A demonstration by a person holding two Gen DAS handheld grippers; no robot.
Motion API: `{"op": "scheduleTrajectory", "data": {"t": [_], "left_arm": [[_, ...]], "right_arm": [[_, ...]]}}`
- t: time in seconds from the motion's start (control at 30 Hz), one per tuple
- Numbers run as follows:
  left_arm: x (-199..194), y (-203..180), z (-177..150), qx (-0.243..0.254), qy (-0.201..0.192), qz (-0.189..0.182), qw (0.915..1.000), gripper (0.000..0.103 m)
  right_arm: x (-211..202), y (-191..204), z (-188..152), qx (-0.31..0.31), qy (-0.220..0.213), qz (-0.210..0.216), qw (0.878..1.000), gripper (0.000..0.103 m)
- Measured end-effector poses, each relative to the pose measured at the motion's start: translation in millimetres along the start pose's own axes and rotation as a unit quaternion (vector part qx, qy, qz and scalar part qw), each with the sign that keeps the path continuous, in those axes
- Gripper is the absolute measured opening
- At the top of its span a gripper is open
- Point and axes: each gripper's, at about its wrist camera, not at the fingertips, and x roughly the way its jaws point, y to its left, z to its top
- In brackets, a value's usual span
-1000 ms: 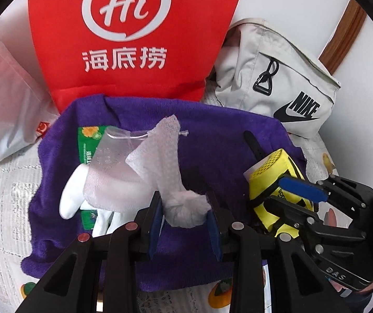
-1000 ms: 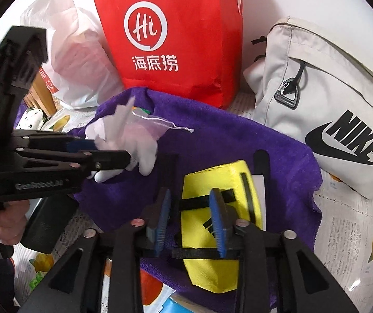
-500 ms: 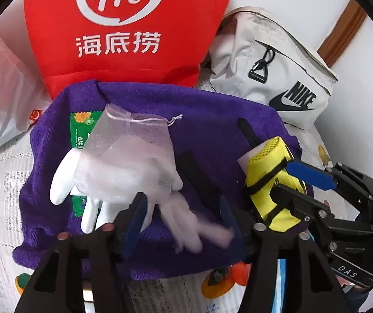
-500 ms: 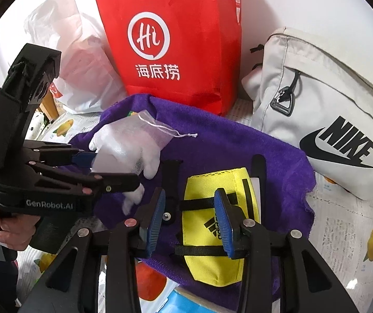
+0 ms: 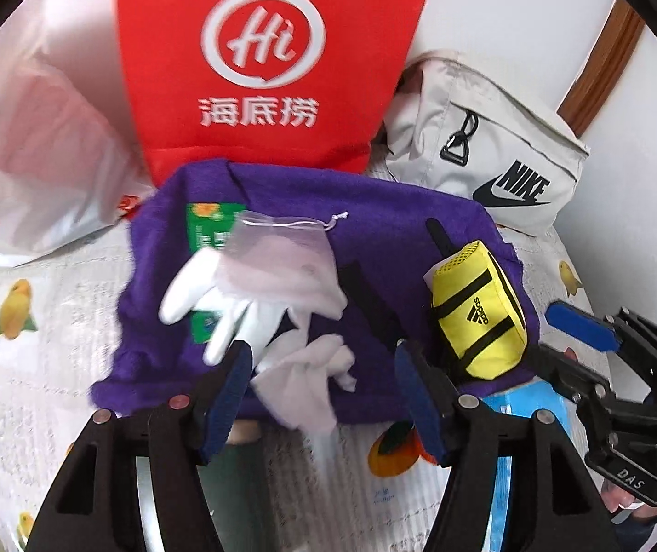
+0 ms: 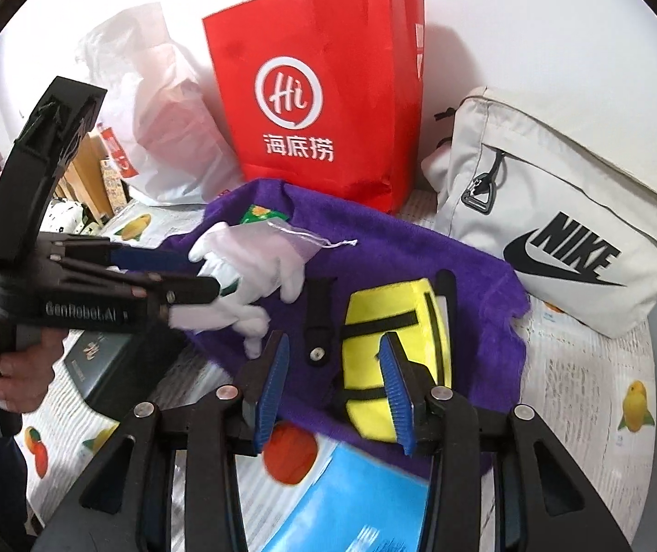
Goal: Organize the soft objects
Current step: 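Open both grippers and lift them away from the towel, then move the open right gripper down over the green tissue packet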
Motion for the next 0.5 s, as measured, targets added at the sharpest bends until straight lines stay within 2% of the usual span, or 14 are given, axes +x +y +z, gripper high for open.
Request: {"op": "scheduleTrajectory", "data": {"t": [0.03, 0.33, 0.43, 0.5], "left_arm": [[-6, 2, -3, -0.002, -0.004, 0.0, 1.0, 0.063], [-52, 20, -38, -0.026, -0.025, 0.015, 0.9993, 0.065], [-62, 25, -54, -0.039, -0.021, 0.0, 0.999, 0.065], [-67, 26, -64, -0.04, -0.023, 0.007, 0.9989, 0.065]], "right_arm": [[-4, 4, -4, 0.0, -0.003, 0.001, 1.0, 0.051], [-25, 54, -48, -0.017, 0.01, 0.04, 0.999, 0.052], [-25, 70, -63, -0.017, 0.018, 0.06, 0.998, 0.056], [-24, 82, -76, -0.021, 0.025, 0.073, 0.997, 0.058]]}}
